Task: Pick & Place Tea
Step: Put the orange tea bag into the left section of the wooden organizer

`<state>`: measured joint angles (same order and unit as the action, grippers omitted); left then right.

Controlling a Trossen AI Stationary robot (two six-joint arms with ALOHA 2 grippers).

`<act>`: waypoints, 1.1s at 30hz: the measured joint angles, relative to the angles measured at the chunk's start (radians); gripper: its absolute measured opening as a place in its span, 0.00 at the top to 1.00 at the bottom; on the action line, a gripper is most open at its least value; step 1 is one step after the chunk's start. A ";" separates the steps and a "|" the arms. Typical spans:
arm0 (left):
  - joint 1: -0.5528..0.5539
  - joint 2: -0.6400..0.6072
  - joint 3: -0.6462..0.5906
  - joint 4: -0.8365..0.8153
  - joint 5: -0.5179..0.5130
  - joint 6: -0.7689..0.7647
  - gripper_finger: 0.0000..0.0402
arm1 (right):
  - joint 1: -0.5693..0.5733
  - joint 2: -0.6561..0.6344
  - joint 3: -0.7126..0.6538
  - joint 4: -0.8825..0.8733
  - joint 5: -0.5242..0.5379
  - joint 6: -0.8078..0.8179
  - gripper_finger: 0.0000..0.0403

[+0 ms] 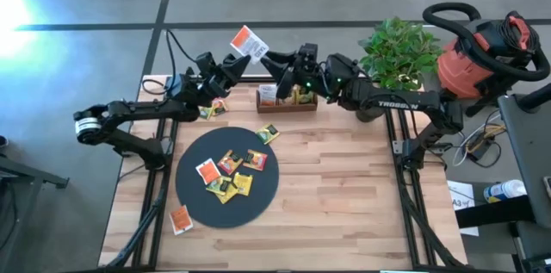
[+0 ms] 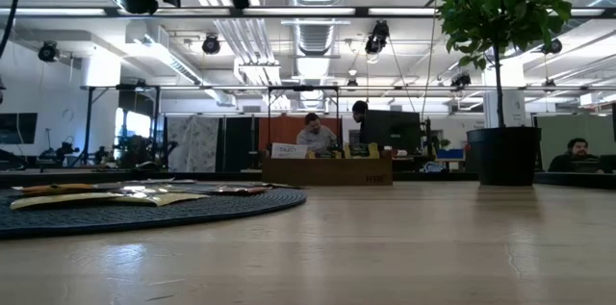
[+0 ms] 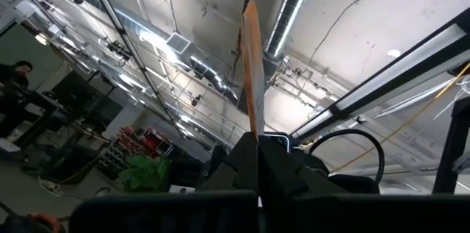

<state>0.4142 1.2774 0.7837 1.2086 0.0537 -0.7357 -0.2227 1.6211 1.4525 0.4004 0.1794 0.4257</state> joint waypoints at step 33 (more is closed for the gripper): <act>-0.043 0.056 0.016 0.031 0.005 0.014 1.00 | -0.007 0.000 0.000 0.000 -0.005 -0.008 0.83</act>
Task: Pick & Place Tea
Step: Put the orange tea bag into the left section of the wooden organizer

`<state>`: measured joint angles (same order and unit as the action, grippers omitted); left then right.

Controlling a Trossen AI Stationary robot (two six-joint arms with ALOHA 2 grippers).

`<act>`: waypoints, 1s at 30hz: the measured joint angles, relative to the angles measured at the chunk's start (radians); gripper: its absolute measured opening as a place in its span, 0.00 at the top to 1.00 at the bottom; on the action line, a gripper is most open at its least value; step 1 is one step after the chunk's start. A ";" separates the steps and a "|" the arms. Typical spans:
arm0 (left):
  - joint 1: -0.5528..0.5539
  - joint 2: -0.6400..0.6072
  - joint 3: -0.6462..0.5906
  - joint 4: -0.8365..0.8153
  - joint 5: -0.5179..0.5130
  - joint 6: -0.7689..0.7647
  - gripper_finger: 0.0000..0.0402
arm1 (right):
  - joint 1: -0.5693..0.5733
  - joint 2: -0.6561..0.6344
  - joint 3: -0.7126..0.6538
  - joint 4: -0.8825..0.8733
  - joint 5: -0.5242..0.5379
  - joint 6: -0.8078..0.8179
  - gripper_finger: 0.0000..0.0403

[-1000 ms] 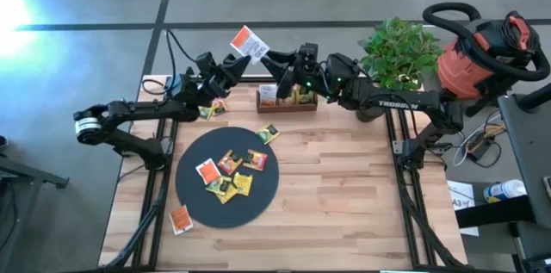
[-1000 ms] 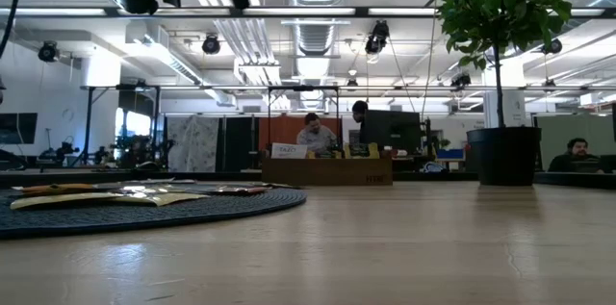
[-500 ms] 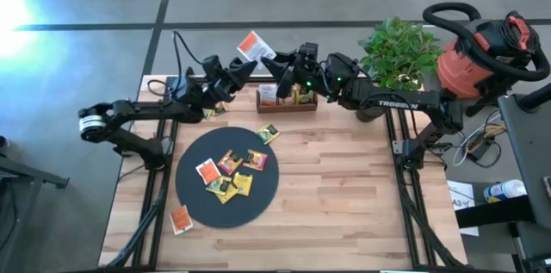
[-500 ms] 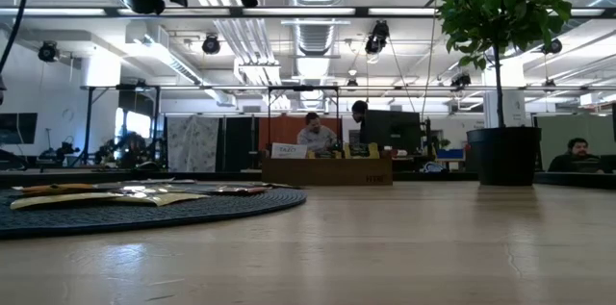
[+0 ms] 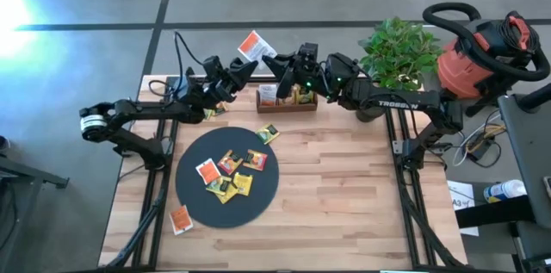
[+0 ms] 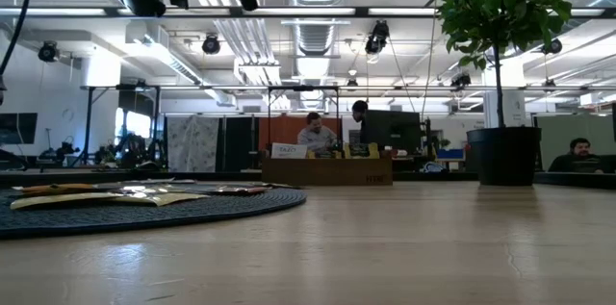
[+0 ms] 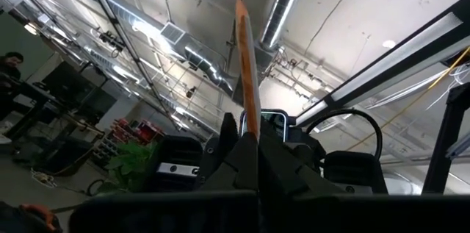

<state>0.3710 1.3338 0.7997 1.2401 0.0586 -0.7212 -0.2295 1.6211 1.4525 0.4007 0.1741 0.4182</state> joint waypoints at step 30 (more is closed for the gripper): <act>0.000 -0.252 -0.244 -0.314 -0.021 0.050 0.79 | -0.003 -0.013 0.165 -0.493 0.095 -0.278 0.98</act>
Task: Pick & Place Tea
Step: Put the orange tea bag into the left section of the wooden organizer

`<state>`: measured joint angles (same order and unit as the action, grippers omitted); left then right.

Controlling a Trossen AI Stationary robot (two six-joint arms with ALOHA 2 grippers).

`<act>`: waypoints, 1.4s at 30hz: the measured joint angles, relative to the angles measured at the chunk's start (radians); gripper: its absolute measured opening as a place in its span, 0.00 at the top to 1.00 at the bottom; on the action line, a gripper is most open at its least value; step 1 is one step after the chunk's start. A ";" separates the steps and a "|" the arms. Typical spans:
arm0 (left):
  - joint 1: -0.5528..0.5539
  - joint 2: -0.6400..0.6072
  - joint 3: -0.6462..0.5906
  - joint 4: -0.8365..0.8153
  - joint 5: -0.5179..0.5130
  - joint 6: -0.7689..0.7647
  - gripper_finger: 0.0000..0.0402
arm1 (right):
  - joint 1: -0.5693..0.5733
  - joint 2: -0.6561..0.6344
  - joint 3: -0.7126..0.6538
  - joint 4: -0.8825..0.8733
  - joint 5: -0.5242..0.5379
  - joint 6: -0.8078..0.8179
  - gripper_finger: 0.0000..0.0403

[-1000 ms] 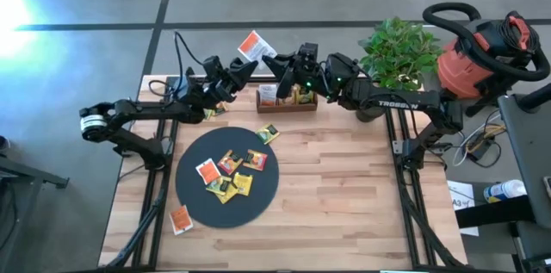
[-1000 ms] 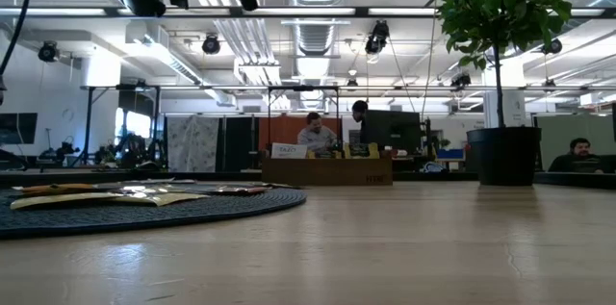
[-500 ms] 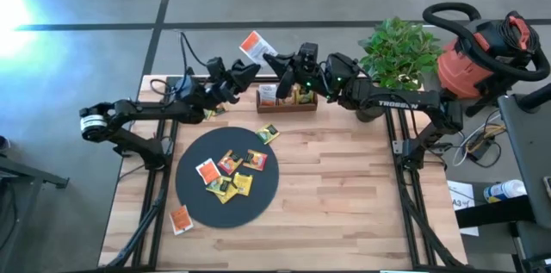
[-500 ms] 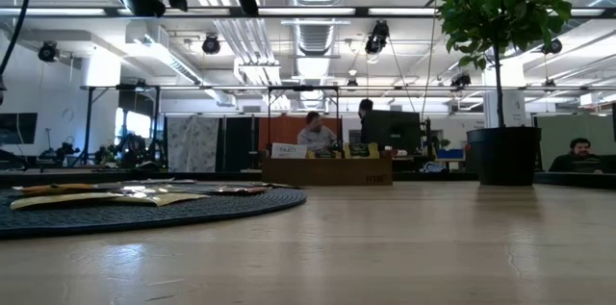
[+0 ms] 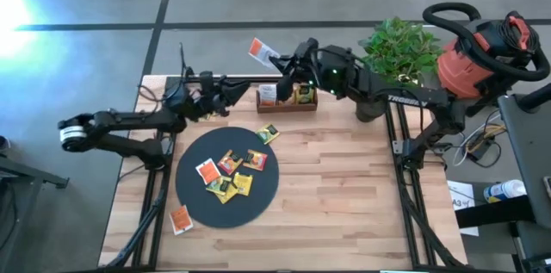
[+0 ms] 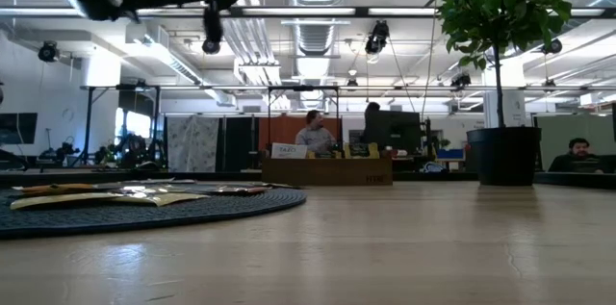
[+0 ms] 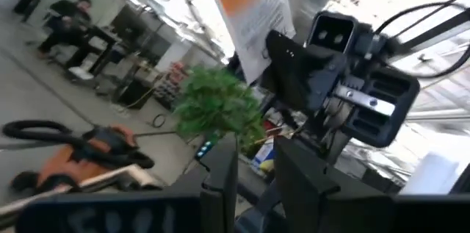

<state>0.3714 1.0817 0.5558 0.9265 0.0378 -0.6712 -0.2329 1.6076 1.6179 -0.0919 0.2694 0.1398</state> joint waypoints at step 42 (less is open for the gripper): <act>-0.034 -0.312 -0.284 -0.275 -0.142 -0.167 0.79 | -0.211 0.767 0.660 -0.978 -0.218 -0.458 0.98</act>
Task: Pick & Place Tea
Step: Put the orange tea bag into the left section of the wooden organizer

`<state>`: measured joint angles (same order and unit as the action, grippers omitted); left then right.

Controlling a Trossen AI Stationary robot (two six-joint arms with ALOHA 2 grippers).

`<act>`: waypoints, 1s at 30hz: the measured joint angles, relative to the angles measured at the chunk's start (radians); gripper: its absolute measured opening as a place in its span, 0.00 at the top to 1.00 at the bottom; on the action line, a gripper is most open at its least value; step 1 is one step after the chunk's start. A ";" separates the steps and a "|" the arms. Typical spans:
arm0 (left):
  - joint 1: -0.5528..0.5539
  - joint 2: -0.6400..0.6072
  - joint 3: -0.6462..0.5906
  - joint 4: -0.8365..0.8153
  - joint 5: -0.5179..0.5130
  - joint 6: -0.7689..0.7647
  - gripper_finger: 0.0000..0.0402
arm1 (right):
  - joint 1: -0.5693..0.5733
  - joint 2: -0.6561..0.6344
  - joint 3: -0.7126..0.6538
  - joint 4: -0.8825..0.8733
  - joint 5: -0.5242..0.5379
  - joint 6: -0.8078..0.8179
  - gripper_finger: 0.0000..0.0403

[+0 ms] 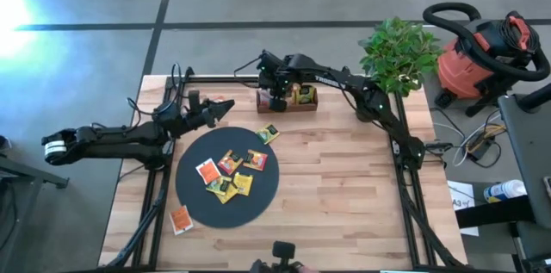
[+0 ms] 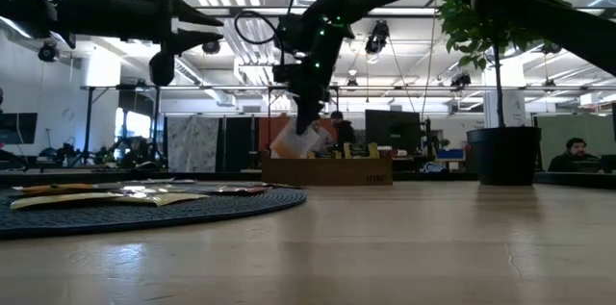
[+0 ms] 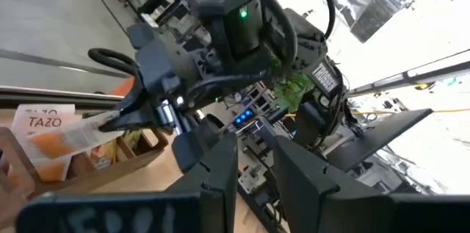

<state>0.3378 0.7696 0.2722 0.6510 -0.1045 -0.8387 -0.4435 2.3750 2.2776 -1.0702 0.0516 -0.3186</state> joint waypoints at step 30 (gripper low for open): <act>0.001 0.095 0.008 -0.042 -0.104 -0.035 0.79 | -0.028 0.016 0.002 -0.027 -0.090 -0.003 0.98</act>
<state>0.3389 0.8647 0.2798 0.6086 -0.2089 -0.8734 -0.4715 2.3913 2.2795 -1.0971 -0.0383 -0.3218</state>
